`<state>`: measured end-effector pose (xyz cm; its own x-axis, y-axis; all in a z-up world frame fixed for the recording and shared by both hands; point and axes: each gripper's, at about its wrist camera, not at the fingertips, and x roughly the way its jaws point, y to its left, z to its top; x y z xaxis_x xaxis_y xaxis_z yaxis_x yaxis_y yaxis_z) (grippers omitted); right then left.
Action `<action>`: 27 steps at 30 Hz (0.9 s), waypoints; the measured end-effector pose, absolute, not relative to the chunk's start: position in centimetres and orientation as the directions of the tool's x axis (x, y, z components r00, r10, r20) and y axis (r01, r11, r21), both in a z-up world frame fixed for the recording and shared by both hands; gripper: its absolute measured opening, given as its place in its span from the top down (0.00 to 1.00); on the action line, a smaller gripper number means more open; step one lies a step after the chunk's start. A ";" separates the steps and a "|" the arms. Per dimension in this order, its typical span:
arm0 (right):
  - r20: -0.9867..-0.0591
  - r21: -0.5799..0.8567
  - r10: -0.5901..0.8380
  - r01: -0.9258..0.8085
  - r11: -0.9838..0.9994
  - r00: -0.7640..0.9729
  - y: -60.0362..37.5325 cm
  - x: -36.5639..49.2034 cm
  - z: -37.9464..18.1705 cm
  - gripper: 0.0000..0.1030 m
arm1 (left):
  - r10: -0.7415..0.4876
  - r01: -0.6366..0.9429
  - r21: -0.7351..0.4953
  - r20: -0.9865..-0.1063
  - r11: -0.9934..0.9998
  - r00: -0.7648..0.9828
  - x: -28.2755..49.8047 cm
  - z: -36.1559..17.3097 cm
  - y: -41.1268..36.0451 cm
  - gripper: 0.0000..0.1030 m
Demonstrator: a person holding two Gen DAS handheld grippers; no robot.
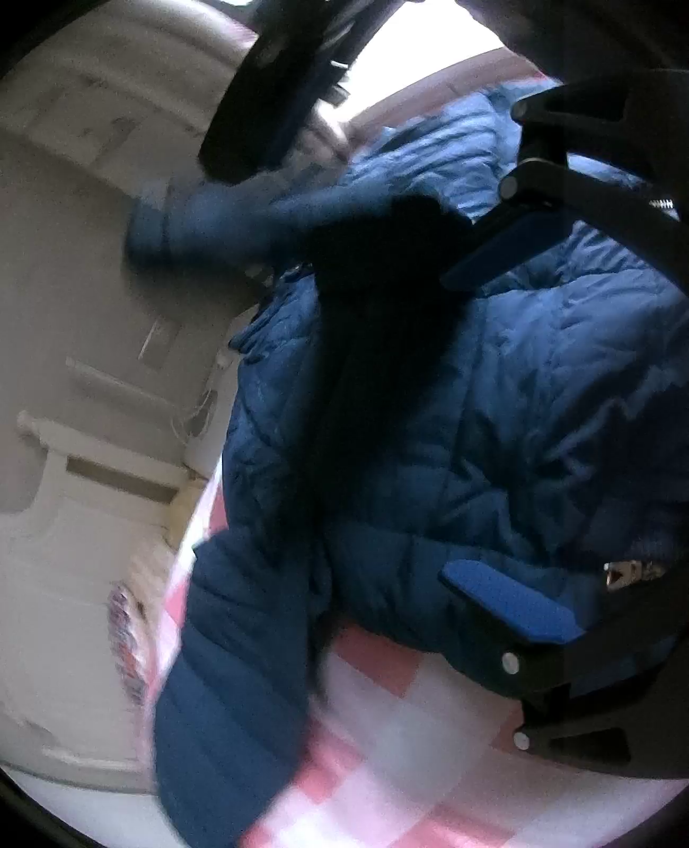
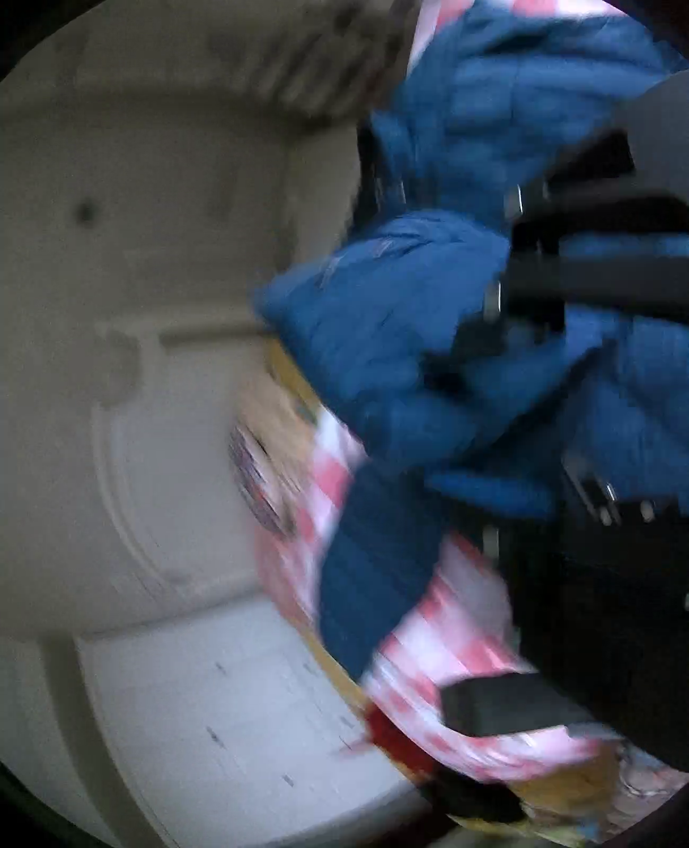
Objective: Fold large clothes
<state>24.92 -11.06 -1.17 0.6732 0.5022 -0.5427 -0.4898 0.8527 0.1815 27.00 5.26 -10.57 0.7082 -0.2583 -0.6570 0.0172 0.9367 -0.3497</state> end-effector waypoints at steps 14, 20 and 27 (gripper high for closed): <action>-0.735 0.064 -0.067 0.168 0.984 0.675 -29.8 23.9 -10.0 0.32 | -0.270 -0.031 -0.415 -0.644 0.909 0.716 27.4 -10.8 6.9 0.02; -0.736 0.144 -0.074 0.263 0.954 0.673 -32.0 23.5 -11.3 0.41 | -0.240 -0.090 -0.446 -0.628 0.890 0.741 26.4 -10.2 9.5 0.02; -0.724 0.258 -0.004 0.275 0.926 0.690 -34.5 23.3 -12.3 0.36 | -0.044 -0.397 -0.510 -0.655 0.763 0.755 26.6 -8.5 24.2 0.02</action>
